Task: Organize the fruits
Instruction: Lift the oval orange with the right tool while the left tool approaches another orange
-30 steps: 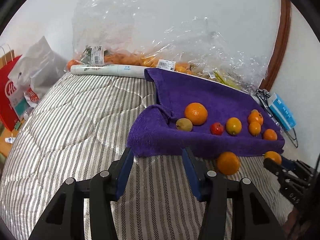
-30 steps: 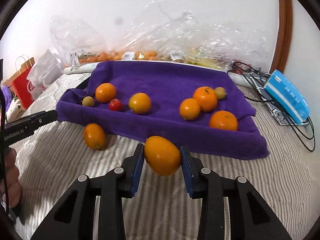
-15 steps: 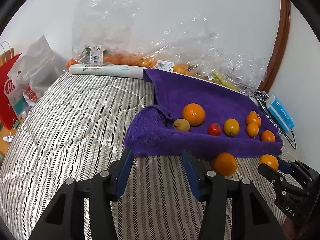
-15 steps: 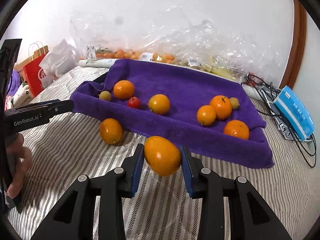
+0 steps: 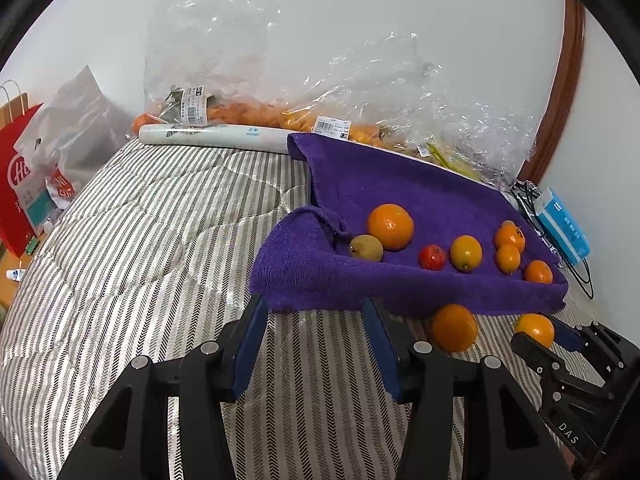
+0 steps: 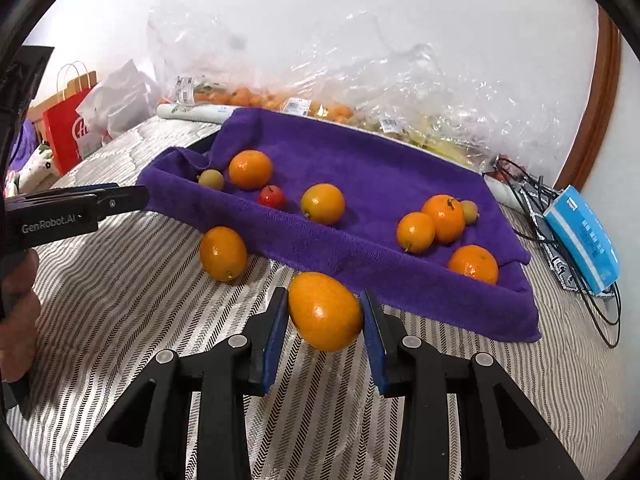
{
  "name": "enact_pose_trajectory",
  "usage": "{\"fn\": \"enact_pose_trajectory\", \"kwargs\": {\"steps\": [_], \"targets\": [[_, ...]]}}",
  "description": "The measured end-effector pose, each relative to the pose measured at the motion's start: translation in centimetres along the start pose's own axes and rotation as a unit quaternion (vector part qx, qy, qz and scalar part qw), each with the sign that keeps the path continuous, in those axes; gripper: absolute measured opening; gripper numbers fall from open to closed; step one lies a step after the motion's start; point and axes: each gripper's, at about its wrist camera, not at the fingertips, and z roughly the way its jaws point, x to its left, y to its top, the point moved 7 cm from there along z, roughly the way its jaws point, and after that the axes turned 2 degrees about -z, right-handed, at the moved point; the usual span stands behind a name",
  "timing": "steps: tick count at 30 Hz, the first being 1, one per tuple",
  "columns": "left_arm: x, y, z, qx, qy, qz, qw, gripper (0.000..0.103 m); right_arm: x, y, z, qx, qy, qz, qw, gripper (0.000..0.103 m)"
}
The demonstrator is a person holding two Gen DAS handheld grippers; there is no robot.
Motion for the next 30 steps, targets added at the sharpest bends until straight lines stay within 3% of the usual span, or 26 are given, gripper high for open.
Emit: {"fn": "enact_pose_trajectory", "kwargs": {"steps": [30], "targets": [[-2.0, -0.1, -1.2, -0.018, -0.038, 0.049, 0.9979, 0.048, -2.3, -0.1, -0.6, -0.015, 0.001, 0.064, 0.998, 0.036]]}}
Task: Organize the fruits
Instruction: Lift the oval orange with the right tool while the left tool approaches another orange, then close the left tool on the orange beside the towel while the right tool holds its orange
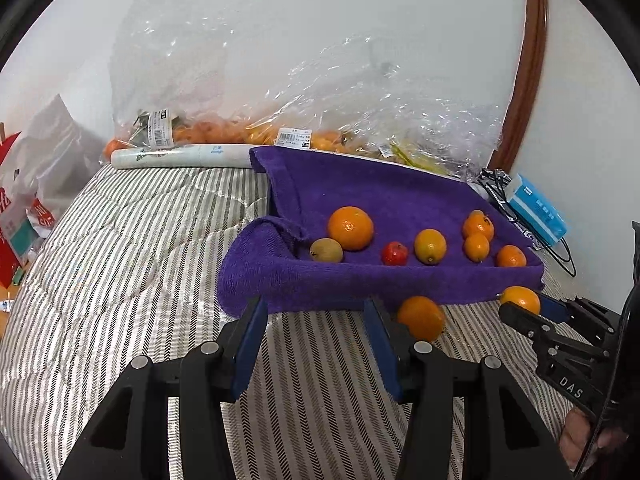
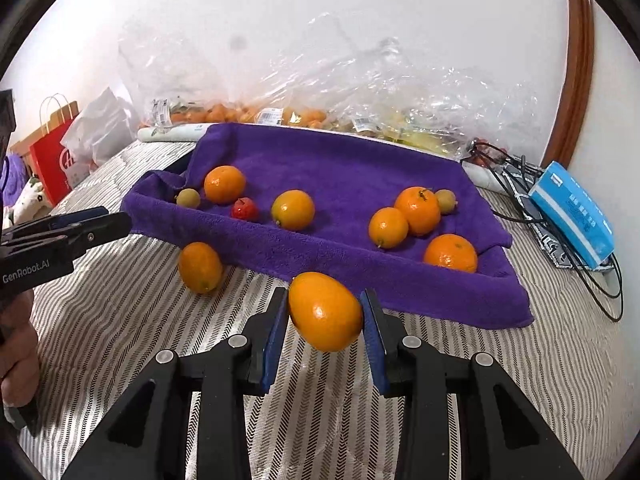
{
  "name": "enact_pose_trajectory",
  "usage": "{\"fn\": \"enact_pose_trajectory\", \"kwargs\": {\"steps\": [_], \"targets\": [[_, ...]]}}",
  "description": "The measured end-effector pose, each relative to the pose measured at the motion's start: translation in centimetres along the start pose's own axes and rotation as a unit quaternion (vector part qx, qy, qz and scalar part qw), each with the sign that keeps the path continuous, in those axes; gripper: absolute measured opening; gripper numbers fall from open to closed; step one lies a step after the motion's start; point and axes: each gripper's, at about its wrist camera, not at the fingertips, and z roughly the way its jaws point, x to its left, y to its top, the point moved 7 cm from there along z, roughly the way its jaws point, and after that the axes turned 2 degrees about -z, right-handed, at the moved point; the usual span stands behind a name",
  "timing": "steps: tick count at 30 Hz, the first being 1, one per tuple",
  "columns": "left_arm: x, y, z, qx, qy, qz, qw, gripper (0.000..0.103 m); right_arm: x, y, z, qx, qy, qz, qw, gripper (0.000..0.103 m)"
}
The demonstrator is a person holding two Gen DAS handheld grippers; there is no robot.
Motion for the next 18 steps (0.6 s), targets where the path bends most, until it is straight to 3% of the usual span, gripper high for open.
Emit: {"fn": "enact_pose_trajectory", "kwargs": {"steps": [8, 18], "targets": [[-1.0, -0.2, -0.5, 0.001, -0.013, -0.003, 0.9999, 0.048, -1.3, 0.0, -0.8, -0.011, 0.010, 0.025, 1.000, 0.036], [-5.8, -1.4, -0.1, 0.033, -0.045, 0.002, 0.9984, 0.051, -3.7, -0.2, -2.3, -0.034, -0.012, 0.011, 0.999, 0.036]]}}
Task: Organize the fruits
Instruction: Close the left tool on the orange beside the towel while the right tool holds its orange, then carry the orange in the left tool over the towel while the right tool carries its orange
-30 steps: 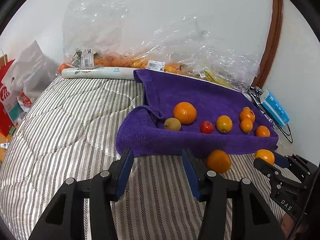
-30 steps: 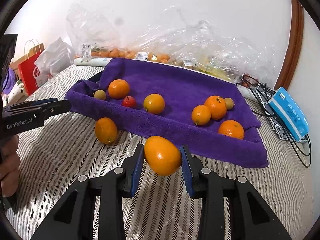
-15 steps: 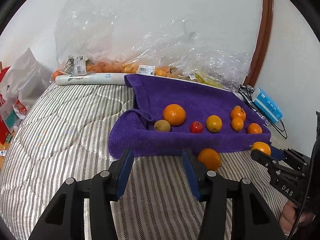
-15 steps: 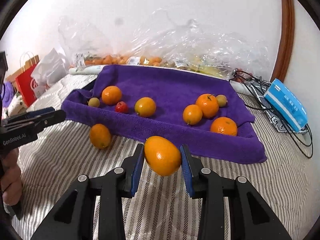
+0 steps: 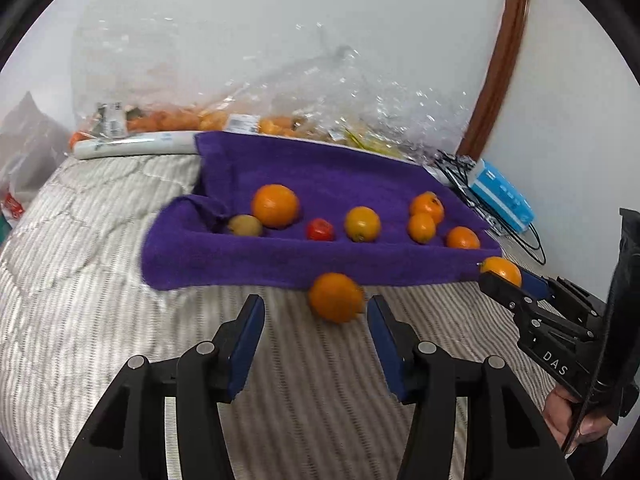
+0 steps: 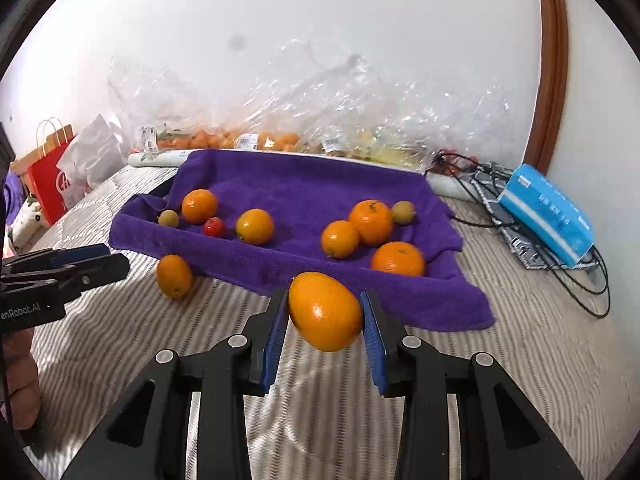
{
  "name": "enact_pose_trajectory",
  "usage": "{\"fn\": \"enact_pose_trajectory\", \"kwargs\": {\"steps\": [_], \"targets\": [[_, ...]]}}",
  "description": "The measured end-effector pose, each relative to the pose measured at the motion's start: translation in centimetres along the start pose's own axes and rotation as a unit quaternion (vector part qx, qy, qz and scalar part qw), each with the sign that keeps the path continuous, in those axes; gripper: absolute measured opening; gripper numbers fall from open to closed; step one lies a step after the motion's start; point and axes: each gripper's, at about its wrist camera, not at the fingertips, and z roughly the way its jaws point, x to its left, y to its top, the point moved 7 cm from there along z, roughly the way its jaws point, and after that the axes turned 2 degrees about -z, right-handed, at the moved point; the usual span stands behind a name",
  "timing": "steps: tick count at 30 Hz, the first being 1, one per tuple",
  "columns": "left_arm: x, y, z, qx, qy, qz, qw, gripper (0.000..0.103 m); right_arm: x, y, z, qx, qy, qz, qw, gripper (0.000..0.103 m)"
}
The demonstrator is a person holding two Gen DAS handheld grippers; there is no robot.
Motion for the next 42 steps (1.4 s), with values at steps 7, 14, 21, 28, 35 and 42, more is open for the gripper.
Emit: {"fn": "enact_pose_trajectory", "kwargs": {"steps": [7, 14, 21, 28, 35, 42], "targets": [[-2.0, -0.4, 2.8, 0.042, 0.011, -0.004, 0.9991, 0.051, -2.5, -0.4, -0.6, -0.009, 0.033, 0.047, 0.998, 0.036], [-2.8, -0.3, 5.1, 0.062, 0.036, -0.020, 0.9972, 0.037, -1.6, -0.3, -1.0, -0.018, 0.039, 0.027, 0.999, 0.036], [-2.2, -0.3, 4.5, 0.052, 0.035, -0.030, 0.9976, 0.031, -2.0, -0.5, -0.6, -0.007, 0.040, 0.040, 0.998, 0.036], [-2.3, -0.2, 4.1, 0.043, 0.038, -0.026, 0.9980, 0.031, -2.2, -0.5, -0.6, -0.006, 0.039, 0.045, 0.998, 0.036], [-2.6, 0.0, 3.7, 0.031, 0.042, -0.019, 0.9985, 0.031, -2.5, -0.5, -0.4, -0.001, 0.040, 0.052, 0.998, 0.036], [-2.8, 0.1, 3.1, 0.013, 0.037, -0.013, 0.9991, 0.031, -2.5, -0.6, -0.2, 0.003, 0.042, 0.057, 0.997, 0.036]]}}
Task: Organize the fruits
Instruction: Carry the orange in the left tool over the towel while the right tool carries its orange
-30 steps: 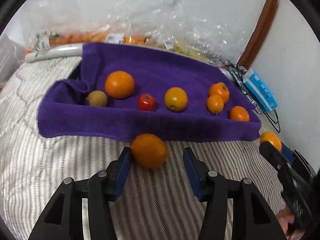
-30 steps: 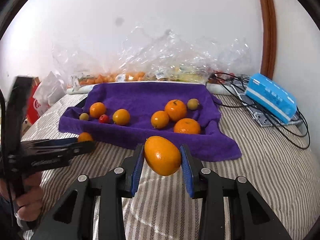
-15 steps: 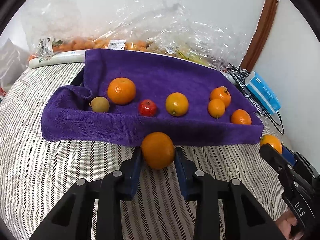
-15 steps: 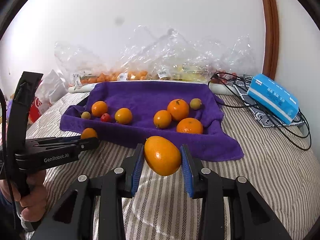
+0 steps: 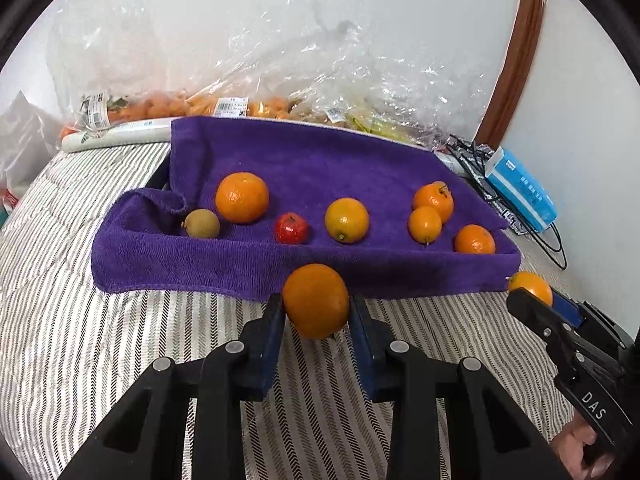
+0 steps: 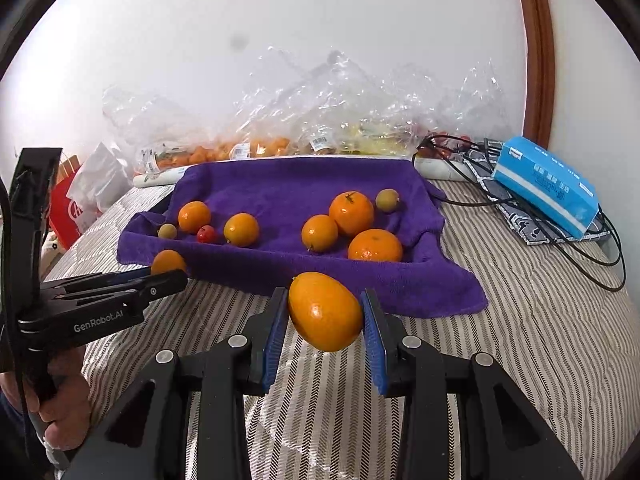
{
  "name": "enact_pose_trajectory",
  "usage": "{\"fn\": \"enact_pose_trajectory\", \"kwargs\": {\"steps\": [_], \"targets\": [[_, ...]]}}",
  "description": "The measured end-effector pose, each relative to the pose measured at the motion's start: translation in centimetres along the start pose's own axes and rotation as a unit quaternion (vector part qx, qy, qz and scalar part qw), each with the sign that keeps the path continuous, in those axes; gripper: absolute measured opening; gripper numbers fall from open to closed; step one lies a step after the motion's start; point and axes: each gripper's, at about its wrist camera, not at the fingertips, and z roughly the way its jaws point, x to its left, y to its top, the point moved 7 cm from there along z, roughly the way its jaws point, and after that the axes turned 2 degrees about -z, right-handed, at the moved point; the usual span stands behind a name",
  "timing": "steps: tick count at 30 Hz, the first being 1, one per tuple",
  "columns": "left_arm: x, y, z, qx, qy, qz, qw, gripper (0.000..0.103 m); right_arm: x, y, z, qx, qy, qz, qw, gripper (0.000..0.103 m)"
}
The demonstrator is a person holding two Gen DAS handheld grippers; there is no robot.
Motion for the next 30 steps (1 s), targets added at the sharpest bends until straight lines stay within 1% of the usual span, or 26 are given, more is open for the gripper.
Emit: {"fn": "enact_pose_trajectory", "kwargs": {"steps": [5, 11, 15, 20, 21, 23, 25, 27, 30], "targets": [[-0.3, 0.3, -0.8, -0.020, -0.008, 0.005, 0.9998, 0.031, 0.3, 0.1, -0.4, -0.010, 0.001, -0.007, 1.000, 0.036], [-0.4, 0.6, -1.7, -0.038, -0.020, -0.003, 0.9991, 0.031, 0.8, 0.3, -1.0, -0.024, 0.007, -0.014, 1.000, 0.036], [-0.3, 0.8, -2.3, -0.048, -0.020, -0.005, 0.9986, 0.031, 0.7, 0.4, -1.2, -0.030, 0.008, -0.008, 0.999, 0.036], [-0.2, 1.0, -3.0, -0.060, -0.023, -0.009, 0.9979, 0.031, 0.1, 0.3, -1.0, -0.024, 0.005, 0.008, 1.000, 0.036], [-0.2, 1.2, -3.2, -0.062, -0.025, -0.011, 0.9977, 0.031, 0.0, 0.3, -1.0, -0.023, 0.007, 0.014, 1.000, 0.036], [0.1, 1.4, -3.4, -0.064, -0.015, -0.011, 0.9978, 0.031, -0.2, 0.3, -0.9, -0.021, 0.009, 0.026, 0.999, 0.036], [0.5, 1.7, -3.5, -0.066, -0.018, -0.019, 0.9975, 0.031, -0.2, 0.4, -0.7, -0.012, 0.018, 0.040, 0.999, 0.036], [0.9, 2.0, -3.5, -0.063, -0.023, -0.028, 0.9974, 0.031, -0.1, 0.6, -0.6, -0.009, 0.020, 0.047, 0.999, 0.036], [1.5, 2.6, -4.0, -0.072, -0.022, -0.033, 0.9966, 0.031, 0.3, 1.5, -0.8, -0.012, 0.020, 0.047, 0.999, 0.036]]}}
